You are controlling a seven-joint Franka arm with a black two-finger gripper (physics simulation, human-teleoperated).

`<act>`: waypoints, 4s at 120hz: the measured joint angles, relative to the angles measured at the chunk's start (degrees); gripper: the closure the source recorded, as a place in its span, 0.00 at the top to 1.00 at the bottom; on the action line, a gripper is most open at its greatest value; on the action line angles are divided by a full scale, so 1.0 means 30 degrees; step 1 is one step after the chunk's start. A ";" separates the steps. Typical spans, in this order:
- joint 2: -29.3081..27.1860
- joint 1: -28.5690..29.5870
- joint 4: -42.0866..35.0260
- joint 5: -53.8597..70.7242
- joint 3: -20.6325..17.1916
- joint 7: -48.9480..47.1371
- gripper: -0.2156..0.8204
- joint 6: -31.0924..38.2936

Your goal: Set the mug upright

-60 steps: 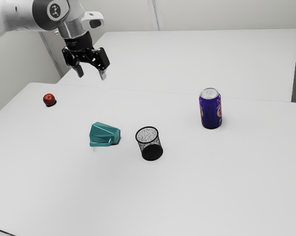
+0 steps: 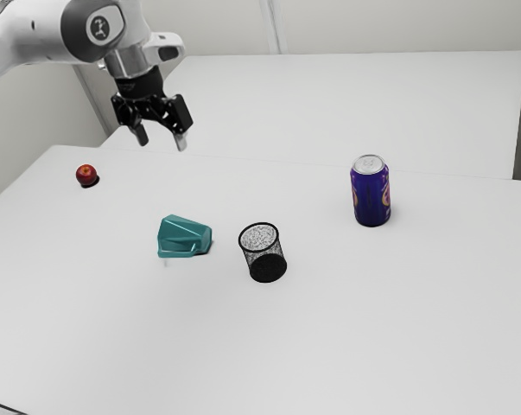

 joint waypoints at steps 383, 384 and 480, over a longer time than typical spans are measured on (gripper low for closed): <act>0.4656 0.4039 -0.5143 -0.4648 -0.0929 1.9165 0.04 0.9041; 0.4640 0.3969 -0.5182 -0.4476 -0.0931 1.9077 0.04 0.9159; 0.0524 0.3256 -1.1600 -0.0841 -0.1893 1.2710 0.03 1.3667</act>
